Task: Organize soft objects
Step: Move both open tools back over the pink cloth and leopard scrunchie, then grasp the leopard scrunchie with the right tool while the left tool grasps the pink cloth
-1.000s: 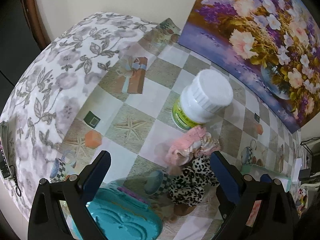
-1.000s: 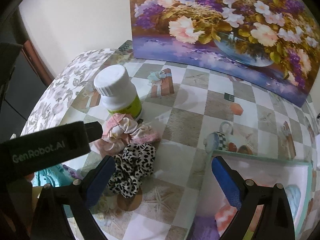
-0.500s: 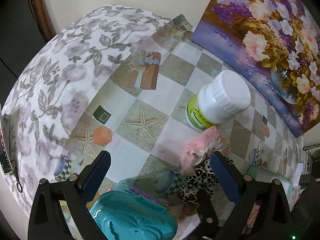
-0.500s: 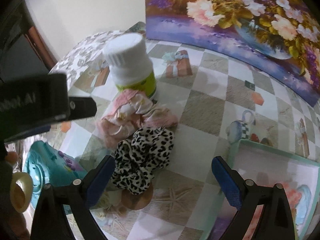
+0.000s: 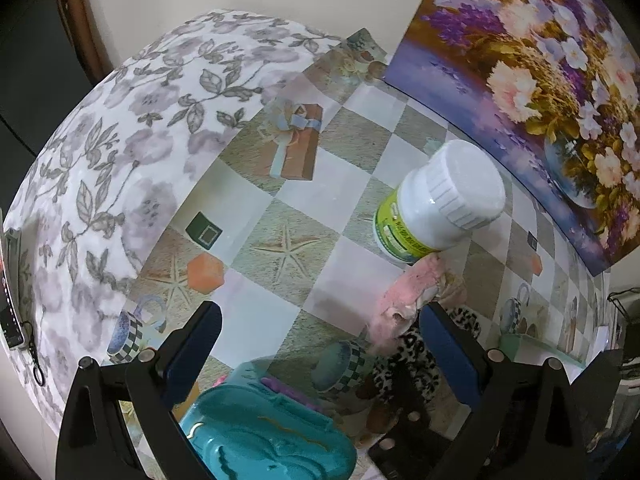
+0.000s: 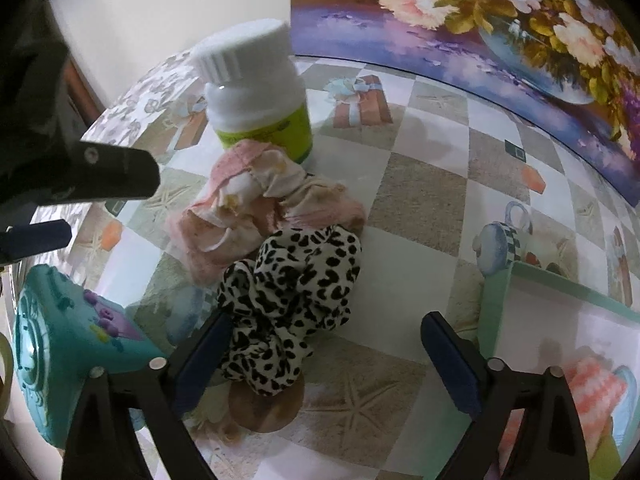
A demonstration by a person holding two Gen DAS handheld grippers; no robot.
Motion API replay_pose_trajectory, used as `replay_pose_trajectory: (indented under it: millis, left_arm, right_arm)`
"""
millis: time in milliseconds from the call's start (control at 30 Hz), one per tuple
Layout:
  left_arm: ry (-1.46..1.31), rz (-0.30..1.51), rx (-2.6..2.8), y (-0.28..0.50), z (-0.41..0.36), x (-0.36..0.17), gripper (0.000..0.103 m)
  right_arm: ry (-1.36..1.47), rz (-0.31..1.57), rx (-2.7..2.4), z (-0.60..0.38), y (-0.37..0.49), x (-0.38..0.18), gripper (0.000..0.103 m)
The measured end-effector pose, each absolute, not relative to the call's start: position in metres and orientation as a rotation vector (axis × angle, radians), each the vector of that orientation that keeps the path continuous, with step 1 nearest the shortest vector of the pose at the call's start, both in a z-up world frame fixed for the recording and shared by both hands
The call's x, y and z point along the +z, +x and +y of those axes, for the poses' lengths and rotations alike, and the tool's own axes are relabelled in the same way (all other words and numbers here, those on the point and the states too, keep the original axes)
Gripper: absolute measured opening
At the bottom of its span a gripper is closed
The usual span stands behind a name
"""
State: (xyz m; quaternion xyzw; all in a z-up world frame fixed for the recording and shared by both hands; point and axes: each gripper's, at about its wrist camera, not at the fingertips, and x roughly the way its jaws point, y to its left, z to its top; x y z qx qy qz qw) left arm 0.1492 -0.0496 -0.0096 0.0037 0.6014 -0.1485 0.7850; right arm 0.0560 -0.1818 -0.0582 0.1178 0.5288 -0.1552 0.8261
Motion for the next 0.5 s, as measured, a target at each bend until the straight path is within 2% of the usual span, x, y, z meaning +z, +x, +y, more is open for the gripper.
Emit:
replay_pose_trajectory:
  millis: [367,500]
  left_arm:
    - [0.077,1.214,-0.434,0.133,-0.087,-0.002,0.099]
    - [0.082,1.237,-0.471,0.128,-0.102,-0.012,0.092]
  right_arm:
    - [0.374,1.091,-0.332,-0.212,0.046,-0.056,0.059]
    - [0.404,1.085,-0.334,-0.221,0.044,-0.056,0.046]
